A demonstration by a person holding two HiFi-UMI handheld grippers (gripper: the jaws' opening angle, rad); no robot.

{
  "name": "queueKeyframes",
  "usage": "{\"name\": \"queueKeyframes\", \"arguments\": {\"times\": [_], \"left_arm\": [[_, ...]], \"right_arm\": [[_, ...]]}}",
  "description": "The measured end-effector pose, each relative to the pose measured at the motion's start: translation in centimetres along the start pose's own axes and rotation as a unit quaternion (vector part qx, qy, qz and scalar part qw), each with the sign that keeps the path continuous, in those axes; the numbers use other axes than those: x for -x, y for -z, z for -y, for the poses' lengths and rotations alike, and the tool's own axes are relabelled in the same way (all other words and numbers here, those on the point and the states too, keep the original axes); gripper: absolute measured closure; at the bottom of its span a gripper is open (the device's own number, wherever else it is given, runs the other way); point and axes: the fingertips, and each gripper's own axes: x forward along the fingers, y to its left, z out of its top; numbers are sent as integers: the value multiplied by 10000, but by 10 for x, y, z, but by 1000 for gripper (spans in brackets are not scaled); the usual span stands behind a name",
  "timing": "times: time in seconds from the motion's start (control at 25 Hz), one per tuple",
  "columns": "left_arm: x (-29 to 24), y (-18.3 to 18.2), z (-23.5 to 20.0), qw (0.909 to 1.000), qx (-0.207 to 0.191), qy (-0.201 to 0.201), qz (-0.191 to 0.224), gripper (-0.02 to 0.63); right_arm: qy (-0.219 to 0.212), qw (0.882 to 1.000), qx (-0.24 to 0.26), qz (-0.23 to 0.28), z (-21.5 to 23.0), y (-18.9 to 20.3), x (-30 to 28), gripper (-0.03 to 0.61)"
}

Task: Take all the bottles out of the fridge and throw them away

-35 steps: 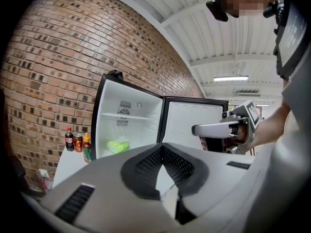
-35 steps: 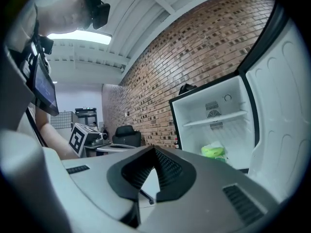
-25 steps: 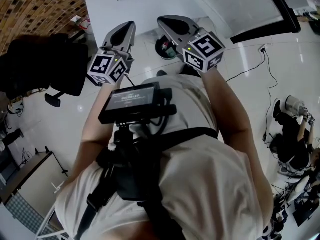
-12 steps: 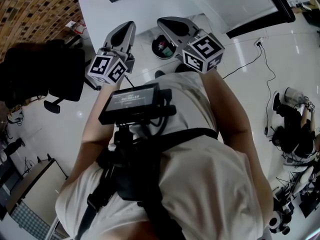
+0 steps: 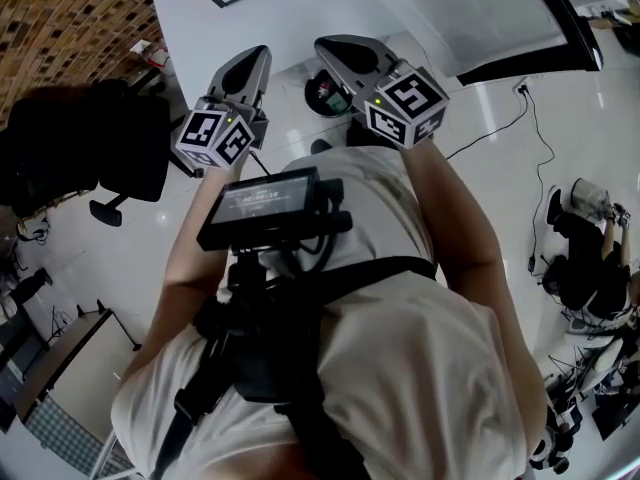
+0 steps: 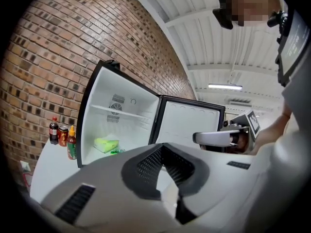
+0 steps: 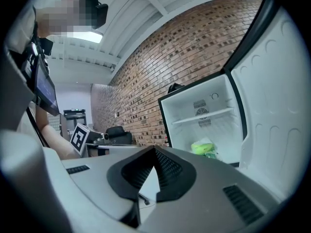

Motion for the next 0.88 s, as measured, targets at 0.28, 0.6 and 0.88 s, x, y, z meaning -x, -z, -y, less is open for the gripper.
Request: {"name": "queueKeyframes", "arguments": {"times": [0.28, 0.6, 0.88], "left_arm": [[-37, -11, -20, 9995, -95, -261, -140, 607], [-96, -27, -39, 9977, -62, -644, -188, 607], [-137, -11, -64, 9922, -92, -1106, -569, 607]], "right_arm": [[-297, 9995, -61, 55, 39, -16, -22, 578], [-623, 9979, -187, 47, 99, -27, -36, 578], [-1053, 9936, -405, -71, 130, -19, -50, 578]]}}
